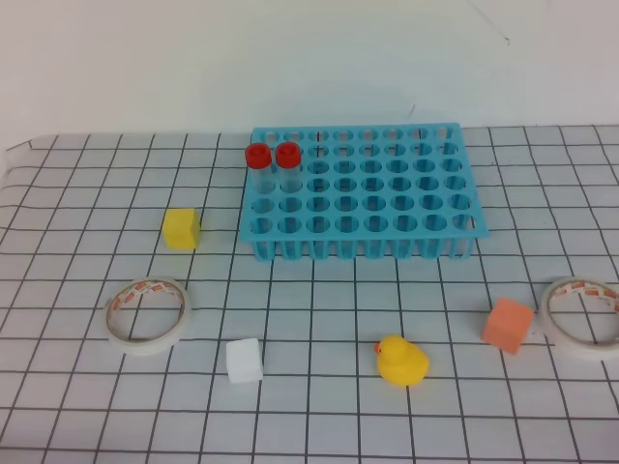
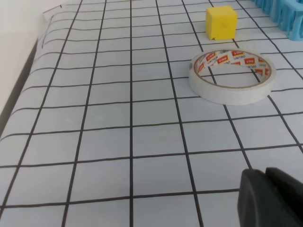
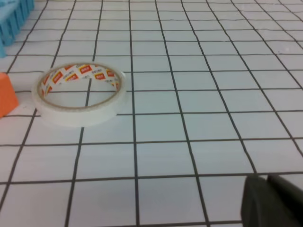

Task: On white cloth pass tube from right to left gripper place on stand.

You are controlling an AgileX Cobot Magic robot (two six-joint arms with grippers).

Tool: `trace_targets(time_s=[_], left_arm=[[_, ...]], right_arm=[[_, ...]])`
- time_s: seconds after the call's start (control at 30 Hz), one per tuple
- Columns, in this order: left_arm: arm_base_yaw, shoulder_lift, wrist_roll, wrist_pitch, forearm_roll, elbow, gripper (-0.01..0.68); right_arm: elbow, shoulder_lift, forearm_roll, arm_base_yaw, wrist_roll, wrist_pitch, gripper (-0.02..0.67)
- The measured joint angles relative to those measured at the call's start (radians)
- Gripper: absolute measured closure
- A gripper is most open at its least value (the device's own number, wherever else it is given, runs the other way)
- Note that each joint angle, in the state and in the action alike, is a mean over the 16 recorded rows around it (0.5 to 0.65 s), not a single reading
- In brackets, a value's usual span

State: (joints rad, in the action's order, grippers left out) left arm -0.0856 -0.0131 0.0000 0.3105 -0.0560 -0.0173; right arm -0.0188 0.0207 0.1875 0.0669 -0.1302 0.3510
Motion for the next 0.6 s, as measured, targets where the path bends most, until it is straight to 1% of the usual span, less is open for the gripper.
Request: trace_targets(time_s=[0.6], left_arm=[[0.0, 0.0, 0.0, 0.0, 0.0, 0.0, 0.673]], right_arm=[[0.0, 0.0, 0.022, -0.005, -0.015, 0.003, 0.65]])
